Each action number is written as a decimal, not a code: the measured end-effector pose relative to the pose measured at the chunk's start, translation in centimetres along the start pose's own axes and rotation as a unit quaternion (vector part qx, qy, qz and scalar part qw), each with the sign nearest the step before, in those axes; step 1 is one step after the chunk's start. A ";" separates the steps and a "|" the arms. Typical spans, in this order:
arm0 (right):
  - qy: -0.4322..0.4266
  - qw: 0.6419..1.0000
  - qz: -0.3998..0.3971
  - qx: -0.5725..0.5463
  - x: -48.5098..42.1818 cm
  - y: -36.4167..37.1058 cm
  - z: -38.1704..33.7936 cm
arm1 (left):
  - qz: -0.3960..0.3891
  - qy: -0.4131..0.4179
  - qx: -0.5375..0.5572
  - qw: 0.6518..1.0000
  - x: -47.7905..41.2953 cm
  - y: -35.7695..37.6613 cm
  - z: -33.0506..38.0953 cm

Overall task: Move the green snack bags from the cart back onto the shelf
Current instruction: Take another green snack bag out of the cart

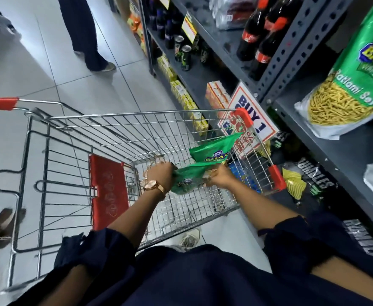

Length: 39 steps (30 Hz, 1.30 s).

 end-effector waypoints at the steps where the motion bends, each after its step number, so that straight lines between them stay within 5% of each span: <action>1: 0.016 1.000 -0.004 -0.023 0.2 0.1 0.6 | 0.010 0.011 -0.001 1.000 0.1 -0.4 0.2; 7: 0.021 0.997 -0.040 -0.056 2.5 0.2 2.2 | -0.006 0.071 0.025 0.997 -0.9 -3.0 1.4; 13: -0.049 0.972 0.040 -0.226 2.4 -1.3 3.2 | -0.074 0.155 0.136 0.976 -3.0 -4.1 2.2; 16: -0.056 0.962 0.118 -0.239 3.0 -2.6 3.8 | -0.017 0.112 0.276 0.954 -3.4 -4.0 2.3; 19: -0.043 0.943 0.187 -0.272 3.1 -3.9 5.4 | -0.039 0.012 0.468 0.883 -3.2 -2.3 2.1; 24: -0.044 0.921 0.211 -0.324 3.8 -5.7 5.5 | -0.149 0.074 0.400 0.901 -1.7 -0.6 4.7; 30: -0.083 0.902 0.233 -0.353 6.5 -7.8 5.8 | -0.077 0.072 0.396 0.912 -1.2 -1.6 9.0; 36: -0.166 0.867 0.265 -0.388 12.0 -12.4 6.1 | -0.023 0.167 0.343 0.924 -0.5 -7.3 13.5; 39: -0.227 0.842 0.289 -0.396 15.9 -15.0 6.9 | -0.008 0.247 0.357 0.901 1.0 -10.8 17.8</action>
Point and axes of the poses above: each hand's wrist, its own x-axis away from the middle knuckle, its own y-axis out of the palm, z = x × y, the point moved 1 cm from there along -x, towards the middle knuckle, and after that the axes turned 3 degrees about z, right-handed, at the moved point
